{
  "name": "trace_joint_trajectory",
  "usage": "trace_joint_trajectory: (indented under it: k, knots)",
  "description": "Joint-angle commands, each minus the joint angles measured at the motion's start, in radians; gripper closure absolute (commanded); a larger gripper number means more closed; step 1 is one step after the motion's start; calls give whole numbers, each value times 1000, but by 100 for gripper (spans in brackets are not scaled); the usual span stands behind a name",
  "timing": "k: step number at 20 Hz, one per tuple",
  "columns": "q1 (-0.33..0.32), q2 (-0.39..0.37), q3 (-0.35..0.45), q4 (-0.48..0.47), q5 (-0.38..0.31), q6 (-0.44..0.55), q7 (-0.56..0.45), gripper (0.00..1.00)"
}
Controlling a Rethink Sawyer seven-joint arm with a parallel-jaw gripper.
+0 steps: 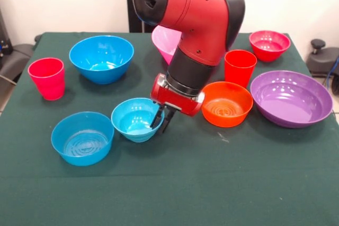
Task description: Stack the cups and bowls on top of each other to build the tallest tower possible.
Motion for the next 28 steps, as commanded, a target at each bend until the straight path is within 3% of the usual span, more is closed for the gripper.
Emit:
trace_joint_trajectory:
  k: [1, 14, 21, 28]
  knots:
    - [31, 127, 28, -87, 83, -67, 243, 100]
    - [63, 149, -22, -81, 199, -91, 210, 100]
    - [-20, 143, 27, -104, 171, -107, 52, 100]
    - [-65, 149, 61, -121, 142, -125, -5, 100]
